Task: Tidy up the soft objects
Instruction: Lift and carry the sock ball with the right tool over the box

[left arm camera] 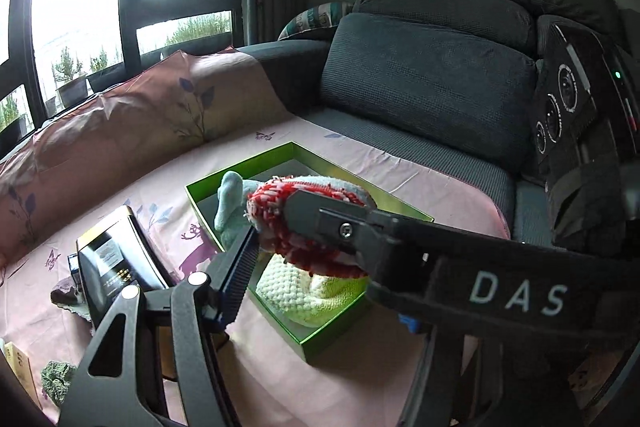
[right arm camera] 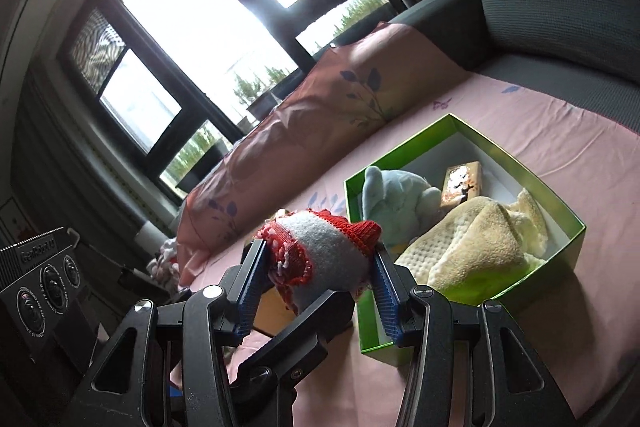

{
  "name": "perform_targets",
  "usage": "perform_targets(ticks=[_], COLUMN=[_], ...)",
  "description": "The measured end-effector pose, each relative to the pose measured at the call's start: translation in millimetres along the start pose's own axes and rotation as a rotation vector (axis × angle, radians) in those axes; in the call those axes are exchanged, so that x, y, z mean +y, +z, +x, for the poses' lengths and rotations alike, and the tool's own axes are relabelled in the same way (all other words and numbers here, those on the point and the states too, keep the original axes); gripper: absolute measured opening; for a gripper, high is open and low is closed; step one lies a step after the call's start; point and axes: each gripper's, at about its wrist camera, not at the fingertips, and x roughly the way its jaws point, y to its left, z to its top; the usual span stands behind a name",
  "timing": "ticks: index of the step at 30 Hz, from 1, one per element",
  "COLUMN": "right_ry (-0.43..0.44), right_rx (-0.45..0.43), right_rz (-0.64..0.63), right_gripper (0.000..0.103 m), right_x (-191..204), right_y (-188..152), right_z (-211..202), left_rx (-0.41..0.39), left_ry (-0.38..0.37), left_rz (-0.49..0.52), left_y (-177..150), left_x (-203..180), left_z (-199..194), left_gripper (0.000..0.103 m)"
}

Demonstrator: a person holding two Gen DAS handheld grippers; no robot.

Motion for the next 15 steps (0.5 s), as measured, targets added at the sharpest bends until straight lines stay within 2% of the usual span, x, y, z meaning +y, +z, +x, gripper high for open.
perform_targets(ticks=[4, 7, 9, 11, 15], right_ry=[-0.029, -0.145, -0.138, -0.123, -0.187], right_rx=[-0.018, -0.053, -0.052, -0.041, -0.003], right_rz=[0.078, 0.129, 0.143, 0.174, 0.212], right_gripper=[0.052, 0.052, 0.052, 0.052, 0.052], right_x=[-26.5, -42.3, -50.8, -60.2, -72.9], right_y=[4.0, 5.4, 6.1, 5.9, 4.3], right_z=[1.2, -1.6, 0.3, 5.2, 15.7], left_rx=[0.033, 0.041, 0.059, 0.07, 0.128], left_ry=[-0.052, -0.102, -0.139, -0.151, -0.14], left_rz=[0.004, -0.041, -0.059, -0.065, -0.085], left_y=[1.8, 2.0, 2.1, 1.7, -3.0], left_x=[-4.4, -1.7, -1.8, -3.7, -7.2], left_z=[21.9, 34.1, 43.2, 51.7, 68.1], left_gripper=[0.061, 0.058, 0.058, 0.058, 0.058])
